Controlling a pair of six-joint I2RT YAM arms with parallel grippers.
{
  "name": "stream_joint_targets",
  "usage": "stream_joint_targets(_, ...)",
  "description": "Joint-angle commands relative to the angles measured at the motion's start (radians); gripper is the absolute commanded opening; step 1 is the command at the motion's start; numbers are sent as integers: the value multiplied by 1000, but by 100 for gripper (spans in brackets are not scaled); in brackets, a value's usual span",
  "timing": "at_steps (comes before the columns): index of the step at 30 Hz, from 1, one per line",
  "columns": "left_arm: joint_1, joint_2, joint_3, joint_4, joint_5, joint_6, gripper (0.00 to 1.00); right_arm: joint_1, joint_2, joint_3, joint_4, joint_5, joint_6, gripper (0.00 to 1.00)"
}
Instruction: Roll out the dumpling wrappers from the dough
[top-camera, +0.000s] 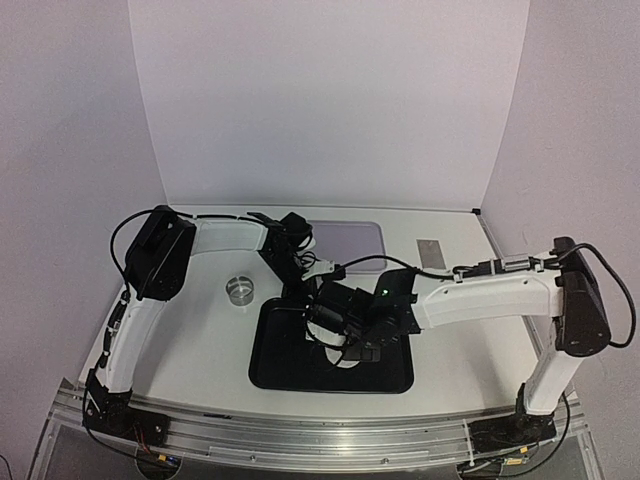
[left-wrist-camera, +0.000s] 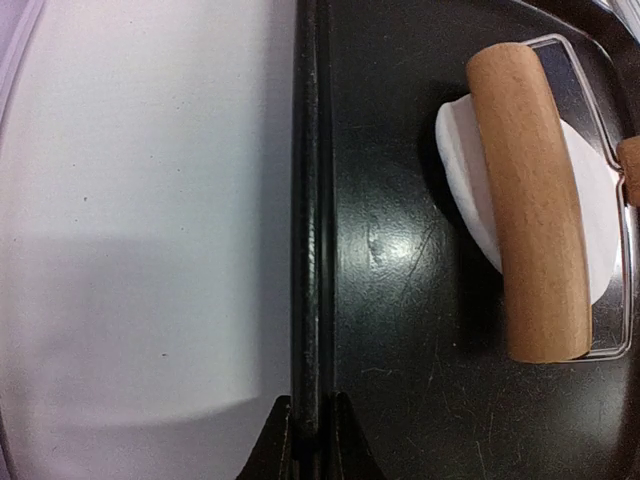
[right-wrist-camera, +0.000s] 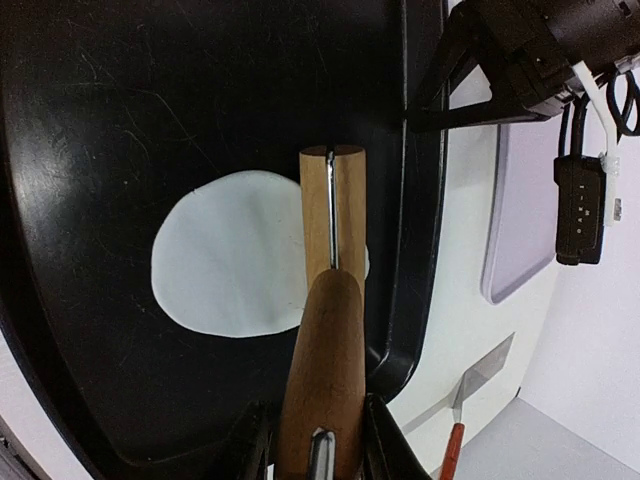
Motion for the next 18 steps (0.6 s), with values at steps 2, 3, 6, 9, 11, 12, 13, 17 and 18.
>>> stream_joint_targets(2, 21, 0, -20, 13, -117, 34, 0, 120, 8, -108, -64, -88, 90, 0)
stream_joint_targets(3, 21, 1, -19, 13, -118, 34, 0, 144, 6, -122, -86, -101, 119, 0)
stream_joint_targets(6, 21, 1, -19, 15, -119, 35, 0, 198, -2, -158, -130, -141, 200, 0)
stream_joint_targets(9, 21, 2, -21, 15, -122, 37, 0, 226, -8, -177, -145, -179, 254, 0)
stream_joint_targets(11, 21, 1, -22, 15, -125, 40, 0, 235, -7, -179, -153, -197, 273, 0)
stream_joint_targets(12, 21, 2, -22, 14, -126, 40, 0, 236, -5, -177, -154, -208, 276, 0)
stream_joint_targets(13, 21, 2, -21, 13, -127, 40, 0, 237, -4, -177, -156, -219, 279, 0)
stream_joint_targets(17, 25, 0, -21, 14, -130, 39, 0, 256, 0, -171, -170, -239, 278, 0)
stream_joint_targets(18, 26, -1, -21, 15, -131, 39, 0, 262, -2, -171, -176, -244, 279, 0)
